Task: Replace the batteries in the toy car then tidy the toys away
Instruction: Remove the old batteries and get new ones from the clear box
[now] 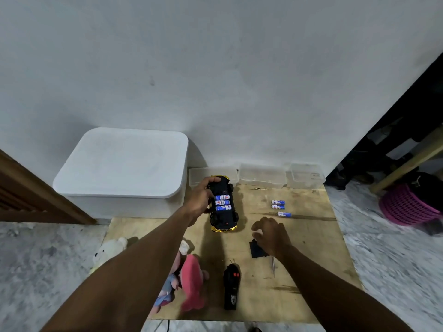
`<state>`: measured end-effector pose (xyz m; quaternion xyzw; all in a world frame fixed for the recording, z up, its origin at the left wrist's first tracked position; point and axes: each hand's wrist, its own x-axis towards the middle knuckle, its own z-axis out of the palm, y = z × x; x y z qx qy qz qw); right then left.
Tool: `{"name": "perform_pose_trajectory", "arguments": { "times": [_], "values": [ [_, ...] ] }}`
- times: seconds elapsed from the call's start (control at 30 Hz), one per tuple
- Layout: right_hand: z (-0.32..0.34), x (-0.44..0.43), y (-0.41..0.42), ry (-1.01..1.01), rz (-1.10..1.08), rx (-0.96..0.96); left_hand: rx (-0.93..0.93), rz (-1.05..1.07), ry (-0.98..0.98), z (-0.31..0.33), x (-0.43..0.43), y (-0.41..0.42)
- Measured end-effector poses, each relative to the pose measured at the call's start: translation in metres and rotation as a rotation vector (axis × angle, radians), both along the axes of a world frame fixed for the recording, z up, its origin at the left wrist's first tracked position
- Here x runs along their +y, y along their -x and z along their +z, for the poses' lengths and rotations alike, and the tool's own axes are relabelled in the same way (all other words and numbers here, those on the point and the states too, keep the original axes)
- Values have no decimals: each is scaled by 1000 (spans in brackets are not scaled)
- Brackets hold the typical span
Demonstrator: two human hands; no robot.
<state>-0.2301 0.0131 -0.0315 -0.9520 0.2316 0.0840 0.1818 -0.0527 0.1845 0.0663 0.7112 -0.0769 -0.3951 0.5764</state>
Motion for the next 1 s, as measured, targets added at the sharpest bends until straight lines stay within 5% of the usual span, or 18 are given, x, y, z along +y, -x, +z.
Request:
{"name": "perform_pose_trajectory", "arguments": {
  "times": [0.13, 0.23, 0.7, 1.0],
  "values": [
    [32, 7, -25, -234, -202, -415, -5, -5, 20, 5, -2, 1],
    [68, 18, -48, -357, -232, -530, -6, -7, 50, 11, -6, 5],
    [95, 40, -76, -303, -390, -428, -123, 12, 152, 17, -11, 14],
    [99, 38, -84, -539, -543, -433, -196, 1, 168, 12, -9, 15]
  ]
}}
